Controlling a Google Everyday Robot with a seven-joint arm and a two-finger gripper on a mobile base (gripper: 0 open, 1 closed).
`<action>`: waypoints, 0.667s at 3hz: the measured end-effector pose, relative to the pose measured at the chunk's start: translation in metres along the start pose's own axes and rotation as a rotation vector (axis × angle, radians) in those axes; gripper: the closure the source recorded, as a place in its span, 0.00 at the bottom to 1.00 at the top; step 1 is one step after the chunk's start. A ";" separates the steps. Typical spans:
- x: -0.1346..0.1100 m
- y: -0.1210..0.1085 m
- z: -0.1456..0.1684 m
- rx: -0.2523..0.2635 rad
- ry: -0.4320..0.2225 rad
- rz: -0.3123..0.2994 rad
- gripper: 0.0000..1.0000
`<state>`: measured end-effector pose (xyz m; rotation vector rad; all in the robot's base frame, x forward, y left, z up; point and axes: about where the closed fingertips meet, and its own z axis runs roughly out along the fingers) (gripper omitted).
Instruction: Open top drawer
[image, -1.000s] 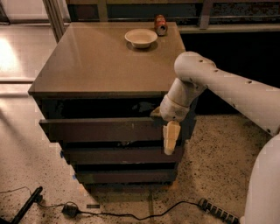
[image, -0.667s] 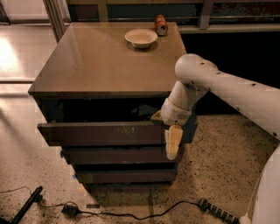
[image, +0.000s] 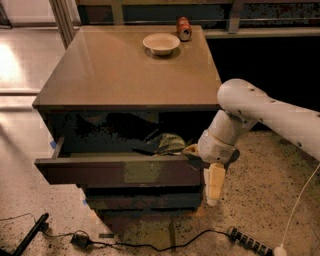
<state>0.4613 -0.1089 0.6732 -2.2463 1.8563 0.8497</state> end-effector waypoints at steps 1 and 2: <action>0.000 0.000 0.000 0.000 0.000 0.000 0.00; 0.000 0.007 0.005 -0.010 0.002 -0.018 0.00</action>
Offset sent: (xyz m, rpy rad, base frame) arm -0.0196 -0.0013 -0.0029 0.0074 -0.0006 0.0452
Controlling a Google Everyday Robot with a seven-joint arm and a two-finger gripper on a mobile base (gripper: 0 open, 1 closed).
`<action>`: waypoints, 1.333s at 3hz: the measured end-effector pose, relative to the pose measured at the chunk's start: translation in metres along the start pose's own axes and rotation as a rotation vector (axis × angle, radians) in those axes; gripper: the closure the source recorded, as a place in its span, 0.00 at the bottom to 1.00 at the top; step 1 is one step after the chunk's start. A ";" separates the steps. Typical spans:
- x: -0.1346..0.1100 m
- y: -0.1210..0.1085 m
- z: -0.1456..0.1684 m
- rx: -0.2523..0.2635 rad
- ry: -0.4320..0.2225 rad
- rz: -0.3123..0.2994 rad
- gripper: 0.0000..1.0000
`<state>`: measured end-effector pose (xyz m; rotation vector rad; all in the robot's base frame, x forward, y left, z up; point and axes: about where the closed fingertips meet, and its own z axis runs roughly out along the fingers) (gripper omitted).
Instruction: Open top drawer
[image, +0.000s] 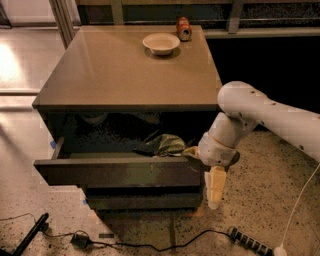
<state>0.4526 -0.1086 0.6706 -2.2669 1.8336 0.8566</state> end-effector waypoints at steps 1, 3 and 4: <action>-0.003 0.005 -0.003 0.007 0.000 -0.014 0.00; -0.004 0.058 0.017 -0.030 0.002 -0.079 0.00; -0.001 0.085 0.026 -0.063 0.004 -0.100 0.00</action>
Offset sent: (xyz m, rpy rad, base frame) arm -0.1102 -0.0141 -0.0014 0.0153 0.0066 0.1265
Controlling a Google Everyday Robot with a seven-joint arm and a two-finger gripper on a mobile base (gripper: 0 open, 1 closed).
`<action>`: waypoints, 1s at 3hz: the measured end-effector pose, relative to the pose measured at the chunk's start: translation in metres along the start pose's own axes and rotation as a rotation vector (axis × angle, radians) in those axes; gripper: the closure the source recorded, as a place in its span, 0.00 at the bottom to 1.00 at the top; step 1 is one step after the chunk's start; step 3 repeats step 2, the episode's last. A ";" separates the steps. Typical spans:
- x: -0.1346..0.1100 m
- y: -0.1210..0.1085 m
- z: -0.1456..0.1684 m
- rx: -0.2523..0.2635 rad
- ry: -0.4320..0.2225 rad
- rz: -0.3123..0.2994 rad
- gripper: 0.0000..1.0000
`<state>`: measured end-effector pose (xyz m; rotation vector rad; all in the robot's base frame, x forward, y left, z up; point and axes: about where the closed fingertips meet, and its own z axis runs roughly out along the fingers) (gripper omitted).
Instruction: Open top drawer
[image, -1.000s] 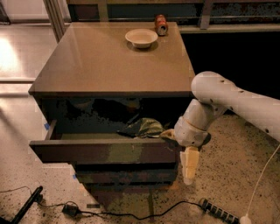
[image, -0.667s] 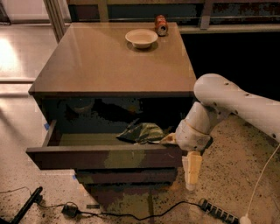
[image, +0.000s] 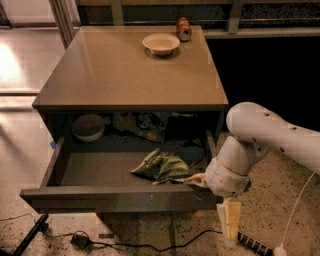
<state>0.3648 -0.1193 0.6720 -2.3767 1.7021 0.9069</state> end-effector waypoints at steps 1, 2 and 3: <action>-0.002 0.014 0.007 -0.016 0.002 -0.016 0.00; -0.002 0.014 0.007 -0.016 0.002 -0.016 0.00; -0.002 0.014 0.007 -0.016 0.002 -0.016 0.00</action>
Offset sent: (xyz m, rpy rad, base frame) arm -0.0542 -0.0057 -0.0067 0.0055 0.0190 0.0665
